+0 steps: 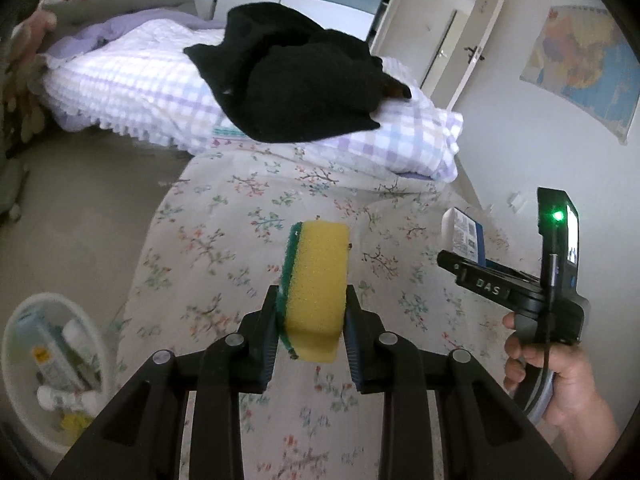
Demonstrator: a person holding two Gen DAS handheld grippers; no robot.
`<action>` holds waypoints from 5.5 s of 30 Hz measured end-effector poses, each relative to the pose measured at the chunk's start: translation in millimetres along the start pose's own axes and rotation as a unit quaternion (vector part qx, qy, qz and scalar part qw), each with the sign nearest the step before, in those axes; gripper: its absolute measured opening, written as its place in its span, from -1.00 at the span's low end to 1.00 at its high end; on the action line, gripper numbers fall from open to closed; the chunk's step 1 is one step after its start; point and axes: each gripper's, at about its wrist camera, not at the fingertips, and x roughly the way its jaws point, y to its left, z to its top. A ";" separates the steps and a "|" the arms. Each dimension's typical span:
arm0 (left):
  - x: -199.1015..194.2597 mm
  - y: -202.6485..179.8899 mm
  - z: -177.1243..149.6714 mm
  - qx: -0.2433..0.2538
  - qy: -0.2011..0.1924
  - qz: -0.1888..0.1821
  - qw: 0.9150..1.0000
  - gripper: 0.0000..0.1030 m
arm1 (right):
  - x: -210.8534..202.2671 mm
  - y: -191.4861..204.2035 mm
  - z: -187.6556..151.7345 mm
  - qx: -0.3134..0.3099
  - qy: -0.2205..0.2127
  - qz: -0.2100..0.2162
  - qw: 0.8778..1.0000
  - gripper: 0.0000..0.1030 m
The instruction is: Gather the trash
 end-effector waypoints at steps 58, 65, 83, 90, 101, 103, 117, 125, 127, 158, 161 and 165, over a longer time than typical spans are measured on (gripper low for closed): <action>-110.9 269.7 -72.8 -0.179 0.017 0.196 0.964 0.66 | -45.0 293.4 -84.1 -0.197 0.098 0.190 0.957 0.42; -129.5 289.4 -92.1 -0.199 0.039 0.225 0.953 0.75 | -32.2 331.9 -100.1 -0.226 0.118 0.209 0.944 0.42; -143.6 292.8 -107.1 -0.179 0.051 0.244 0.952 0.86 | -0.6 366.6 -108.1 -0.195 0.155 0.243 0.937 0.65; -152.3 268.1 -108.0 -0.185 0.040 0.209 0.960 1.00 | -27.4 338.4 -93.8 -0.160 0.146 0.236 0.947 0.65; -171.4 175.6 -120.2 -0.113 0.046 0.186 0.975 1.00 | -135.4 254.5 -103.3 -0.161 0.067 0.148 0.973 0.88; -176.7 159.4 -125.0 -0.101 0.043 0.192 0.975 1.00 | -154.1 237.1 -115.1 -0.160 0.054 0.137 0.976 0.89; -172.5 105.2 -151.7 -0.067 0.023 0.230 0.971 1.00 | -160.0 147.9 -164.9 -0.072 0.022 0.066 0.995 0.94; -170.2 100.6 -151.8 -0.063 0.019 0.233 0.970 1.00 | -156.2 144.4 -166.6 -0.073 0.020 0.058 0.995 0.94; -170.4 99.4 -151.4 -0.061 0.016 0.233 0.970 1.00 | -159.3 144.0 -167.4 -0.071 0.014 0.060 0.996 0.94; -174.7 93.2 -148.2 -0.056 0.003 0.230 0.971 1.00 | -161.8 146.0 -166.8 -0.065 0.010 0.067 0.996 0.94; -174.7 93.4 -148.3 -0.056 0.003 0.230 0.972 1.00 | -161.9 146.2 -166.4 -0.064 0.008 0.067 0.996 0.94; -174.8 93.4 -147.9 -0.056 0.002 0.230 0.972 1.00 | -162.2 146.8 -165.5 -0.061 0.007 0.067 0.996 0.94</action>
